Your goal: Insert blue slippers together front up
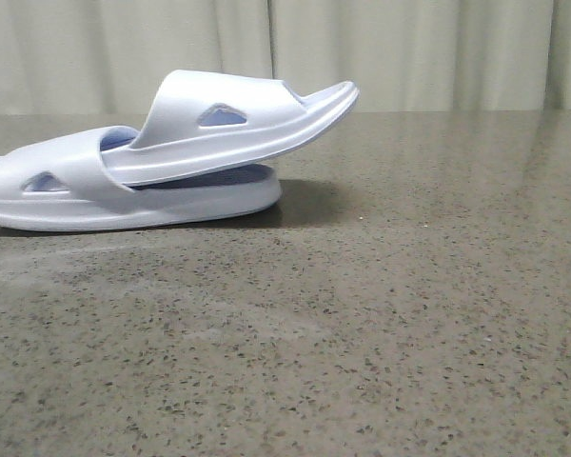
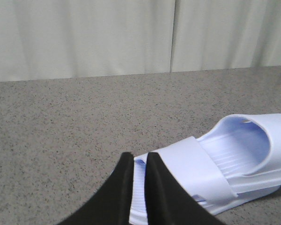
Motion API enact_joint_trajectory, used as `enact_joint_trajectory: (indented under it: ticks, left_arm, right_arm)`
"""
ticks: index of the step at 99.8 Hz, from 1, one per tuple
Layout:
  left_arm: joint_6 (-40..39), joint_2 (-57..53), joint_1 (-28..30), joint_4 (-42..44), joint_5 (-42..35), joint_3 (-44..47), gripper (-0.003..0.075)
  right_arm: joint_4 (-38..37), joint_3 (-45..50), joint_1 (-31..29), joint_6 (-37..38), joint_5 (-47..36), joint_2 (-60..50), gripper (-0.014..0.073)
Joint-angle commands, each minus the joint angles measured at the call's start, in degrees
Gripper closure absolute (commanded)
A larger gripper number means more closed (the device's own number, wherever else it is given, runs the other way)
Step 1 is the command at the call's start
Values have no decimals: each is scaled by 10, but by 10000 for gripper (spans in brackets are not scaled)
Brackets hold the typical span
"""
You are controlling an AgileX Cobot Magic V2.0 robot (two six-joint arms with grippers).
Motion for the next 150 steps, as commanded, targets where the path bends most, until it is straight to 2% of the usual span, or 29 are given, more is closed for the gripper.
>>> enact_joint_trajectory:
  ticks: [1,10,25,43,123,137,140,144,147,150]
  left_arm:
    - [61,-38,-5,-98,-17,18,705]
    - [107,-75,-5,-156,-17,49,705]
    - [107,-123,-5,-162,-17,76,705]
    - [106,-127,-5,-182,-11,77,705]
    - [106,-126,-5,-182,-11,77,705]
    - [105,-126,-5,-182,-35,77,705]
    - [96,-128,-5,-177,-46,77,705]
    - [55,-131,-4,-125,-58,77,705]
    - [-30,-134,-4,-56,-66,77,705]
    - [-122,-137,-4,52,-73,77,705]
  right_arm:
    - [22,14,3,-9,-22,-41,680]
    - [23,32,3,-9,-24,-80,681]
    - [25,37,3,-9,-29,-105,681]
    - [25,37,3,-9,-19,-105,683]
    - [25,37,3,-9,-19,-105,683]
    - [25,37,3,-9,-19,-105,683]
    - [25,37,3,-9,-19,-105,683]
    - [25,37,3,-9,-19,-105,683]
    - [25,37,3,-9,-19,-105,683]
    - [25,37,3,-9,-19,-105,683]
